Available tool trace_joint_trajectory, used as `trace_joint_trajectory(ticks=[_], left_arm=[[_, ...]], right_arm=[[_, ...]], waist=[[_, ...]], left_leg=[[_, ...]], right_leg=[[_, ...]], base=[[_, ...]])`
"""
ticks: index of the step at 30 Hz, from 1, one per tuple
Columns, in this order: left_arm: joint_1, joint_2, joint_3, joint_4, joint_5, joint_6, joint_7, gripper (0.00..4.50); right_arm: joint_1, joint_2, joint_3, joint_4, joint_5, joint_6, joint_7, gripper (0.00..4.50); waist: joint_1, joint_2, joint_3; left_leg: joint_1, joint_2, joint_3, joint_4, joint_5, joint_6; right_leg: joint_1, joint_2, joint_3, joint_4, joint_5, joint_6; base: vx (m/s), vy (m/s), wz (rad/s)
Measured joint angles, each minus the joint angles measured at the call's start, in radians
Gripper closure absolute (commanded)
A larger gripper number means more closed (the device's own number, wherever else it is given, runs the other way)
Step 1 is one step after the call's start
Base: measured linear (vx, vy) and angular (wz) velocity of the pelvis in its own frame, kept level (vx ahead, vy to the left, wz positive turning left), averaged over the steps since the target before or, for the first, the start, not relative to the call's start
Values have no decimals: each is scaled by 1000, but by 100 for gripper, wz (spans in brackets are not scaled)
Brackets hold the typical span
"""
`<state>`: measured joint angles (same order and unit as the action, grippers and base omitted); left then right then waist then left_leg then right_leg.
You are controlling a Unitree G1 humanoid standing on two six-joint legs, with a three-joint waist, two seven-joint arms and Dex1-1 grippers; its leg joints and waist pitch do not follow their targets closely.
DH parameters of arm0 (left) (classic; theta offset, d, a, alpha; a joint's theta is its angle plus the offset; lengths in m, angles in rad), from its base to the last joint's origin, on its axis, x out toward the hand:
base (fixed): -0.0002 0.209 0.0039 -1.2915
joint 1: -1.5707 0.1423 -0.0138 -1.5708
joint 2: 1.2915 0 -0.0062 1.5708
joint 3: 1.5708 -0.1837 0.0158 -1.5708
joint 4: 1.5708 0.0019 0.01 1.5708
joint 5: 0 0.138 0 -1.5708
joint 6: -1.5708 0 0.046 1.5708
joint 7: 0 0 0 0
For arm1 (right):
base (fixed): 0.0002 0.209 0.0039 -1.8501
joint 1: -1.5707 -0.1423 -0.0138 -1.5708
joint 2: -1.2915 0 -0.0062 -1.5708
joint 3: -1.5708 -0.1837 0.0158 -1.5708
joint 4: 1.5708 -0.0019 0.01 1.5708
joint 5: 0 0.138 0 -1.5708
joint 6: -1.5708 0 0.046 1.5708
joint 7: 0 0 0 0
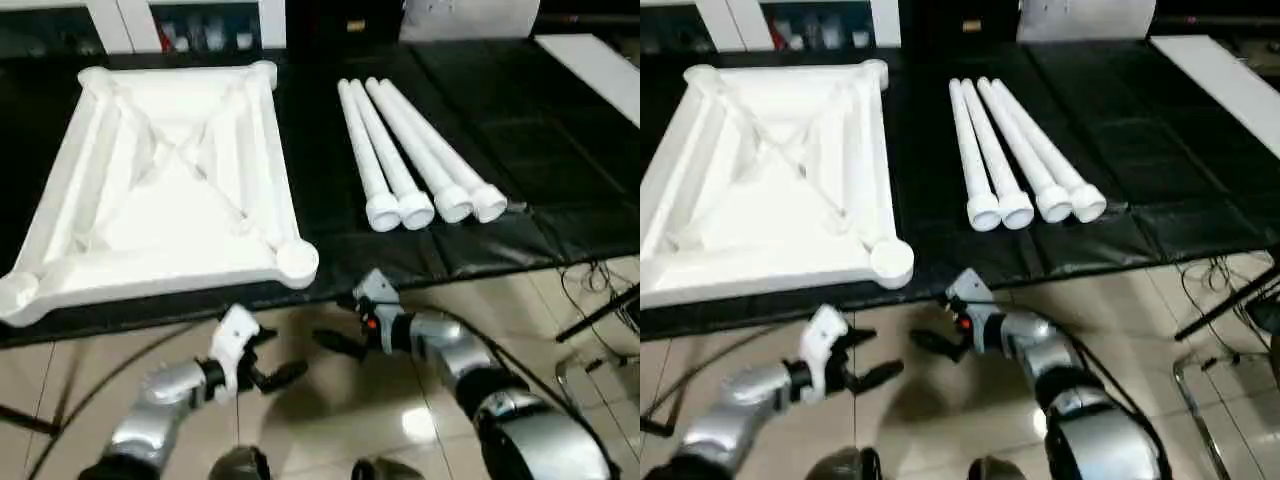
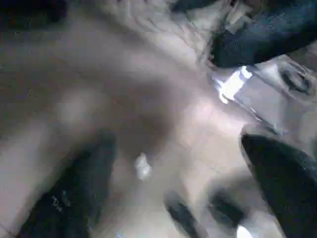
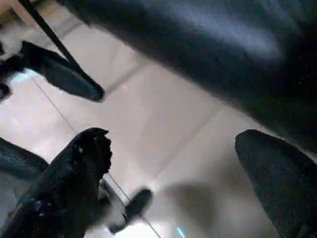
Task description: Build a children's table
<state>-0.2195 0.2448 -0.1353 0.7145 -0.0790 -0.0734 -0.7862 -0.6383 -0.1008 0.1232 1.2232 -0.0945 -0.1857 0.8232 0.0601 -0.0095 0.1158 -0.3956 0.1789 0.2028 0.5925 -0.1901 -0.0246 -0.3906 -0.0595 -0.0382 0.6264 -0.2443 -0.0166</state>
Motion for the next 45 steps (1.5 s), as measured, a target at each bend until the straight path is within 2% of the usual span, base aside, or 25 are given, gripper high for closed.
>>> trace_joint_trajectory(ticks=[5, 8, 10, 12, 14, 17, 18, 19, 21, 25, 28, 30, 31, 32, 33, 34, 35, 36, 37, 38, 40, 41, 43, 45], left_arm=[[-51, -4, -1, 131, 26, -87, 19, 7], [-61, -19, -1, 200, 45, -136, 53, 7], [-69, -39, 1, 254, 56, -166, 105, 7], [-75, -46, 5, 297, 64, -186, 143, 7], [-84, -59, 13, 339, 66, -188, 174, 7], [-92, -67, 24, 391, 77, -187, 235, 7], [-93, -71, 30, 409, 78, -187, 259, 7], [-93, -72, 32, 420, 79, -187, 272, 7], [-94, -83, 35, 436, 87, -187, 300, 7], [-99, -96, 34, 463, 116, -196, 338, 7], [-105, -123, 69, 497, 100, -262, 332, 7], [-90, -130, 87, 498, 67, -314, 238, 7], [-36, -114, 82, 430, 40, -325, 160, 7], [90, -77, 59, 278, 4, -324, 73, 7], [266, -11, 26, 63, -49, -299, -15, 7], [365, 33, 7, -49, -77, -282, -58, 7], [438, 63, -6, -138, -98, -260, -77, 7], [485, 86, -13, -215, -115, -241, -81, 7], [504, 96, -21, -292, -127, -221, -72, 7], [503, 97, -26, -366, -139, -215, -67, 7], [486, 91, -38, -500, -163, -216, -47, 7], [478, 86, -48, -533, -164, -213, -44, 7], [503, 79, -47, -591, -166, -177, -51, 7], [539, 83, -36, -615, -163, -128, -57, 7]], right_arm=[[19, 3, -13, -5, 8, 3, -31, 0], [95, 2, -16, -47, 14, 4, -32, 0], [175, 9, -14, -70, 13, 7, -48, 0], [231, 16, -8, -71, 13, 16, -62, 0], [266, 21, -8, -69, 13, 26, -86, 0], [292, 36, -7, -58, 8, 32, -131, 0], [306, 44, -9, -59, 9, 37, -172, 0], [319, 48, -11, -59, 9, 44, -193, 0], [362, 59, -35, -68, 12, 59, -276, 0], [419, 63, -48, -80, 11, 60, -372, 0], [439, 71, -48, -114, 12, 11, -399, 0], [449, 78, -48, -123, 14, -29, -397, 0], [450, 80, -45, -124, 12, -40, -393, 0], [456, 93, -36, -141, 12, -53, -384, 0], [470, 97, -28, -153, 11, -66, -373, 0], [482, 84, -27, -154, 10, -69, -366, 0], [490, 68, -24, -150, 6, -68, -359, 0], [486, 41, -21, -151, 2, -68, -355, 0], [481, 36, -18, -158, 0, -70, -348, 0], [477, 41, -12, -165, -2, -73, -340, 0], [473, 64, 7, -190, -14, -88, -327, 0], [473, 76, 16, -192, -16, -90, -321, 0], [493, 75, 31, -192, -22, -97, -312, 0], [511, 52, 31, -191, -25, -99, -312, 0]], waist=[[1, 1, 0], [3, 2, -1], [3, 8, -7], [-2, 16, -12], [-4, 20, -15], [-15, 24, -16], [-16, 25, -17], [-17, 25, -19], [-18, 29, -22], [-17, 41, -29], [-14, 43, -30], [-9, 42, -32], [-10, 42, -36], [-27, 31, -38], [-39, 17, -42], [-31, 5, -40], [-15, -2, -36], [8, -2, -35], [17, 0, -32], [28, 0, -32], [30, -1, -31], [26, -1, -31], [12, -7, -25], [-7, -21, -17]], left_leg=[[4, 0, 0, -1, -1, -6], [10, 0, 0, -3, -1, -6], [13, -1, 0, -6, -2, -7], [14, -1, 1, -7, -2, -7], [17, -2, 0, -8, -2, -7], [38, -7, 0, -20, -2, -7], [47, -8, -3, -28, -3, -8], [49, -11, -7, -35, -3, -9], [52, -19, -15, -44, -3, -9], [56, -24, -13, -47, -3, -9], [55, -24, -11, -46, -3, -9], [52, -23, -9, -46, -3, -9], [45, -23, -7, -45, -3, -9], [40, -22, -2, -44, -3, -9], [31, -17, -4, -39, -9, -12], [25, -11, -6, -35, -12, -13], [15, -6, -7, -27, -16, -14], [-1, -1, -11, -11, -19, -9], [-8, 2, -8, 0, -22, -5], [-8, 3, -3, 4, -24, -3], [-6, 4, 0, 3, -24, -3], [-4, 5, 1, 3, -23, -5], [9, 7, 6, 2, -26, -15], [14, 7, 7, -2, -22, -20]], right_leg=[[2, 0, 1, 3, 0, 0], [7, 0, 1, -1, 0, 0], [11, 0, 1, -5, 0, 0], [11, -1, 2, -5, 0, 0], [13, -1, 2, -5, 0, 1], [20, -4, 5, -7, -9, 15], [26, -6, -1, -13, -12, 19], [28, -8, -3, -17, -12, 20], [26, -12, -5, -21, -13, 20], [27, -16, -2, -21, -13, 20], [26, -17, -2, -21, -13, 20], [26, -17, -2, -24, -10, 16], [23, -17, -1, -24, -6, 14], [18, -19, 0, -22, 0, 9], [8, -16, -3, -18, -5, 11], [3, -12, -10, -19, -9, 7], [-4, -8, -12, -19, -9, 5], [-12, 0, -6, -15, -8, 3], [-16, 1, -3, -5, -7, 5], [-17, 1, -1, 2, -9, 2], [-16, 0, 1, 2, -15, -7], [-15, 0, 1, 2, -14, -6], [-5, 1, 5, 2, -14, -4], [-3, 0, 7, 2, -14, -1]], base=[[0, 0, 0], [0, 0, 0], [0, 0, 0], [0, 0, 0], [0, 0, 0], [-20, -3, -2], [0, 0, 0], [-6, -6, -20], [0, 0, 0], [0, 0, 0], [0, 0, 0], [0, 0, 0], [73, 19, -2], [88, 4, -20], [88, 4, -20], [150, -32, -9], [145, -25, 13], [145, -25, 13], [0, 0, 0], [0, 0, 0], [0, 0, 0], [-67, -8, -4], [-63, -6, -4], [-50, -4, -4]])
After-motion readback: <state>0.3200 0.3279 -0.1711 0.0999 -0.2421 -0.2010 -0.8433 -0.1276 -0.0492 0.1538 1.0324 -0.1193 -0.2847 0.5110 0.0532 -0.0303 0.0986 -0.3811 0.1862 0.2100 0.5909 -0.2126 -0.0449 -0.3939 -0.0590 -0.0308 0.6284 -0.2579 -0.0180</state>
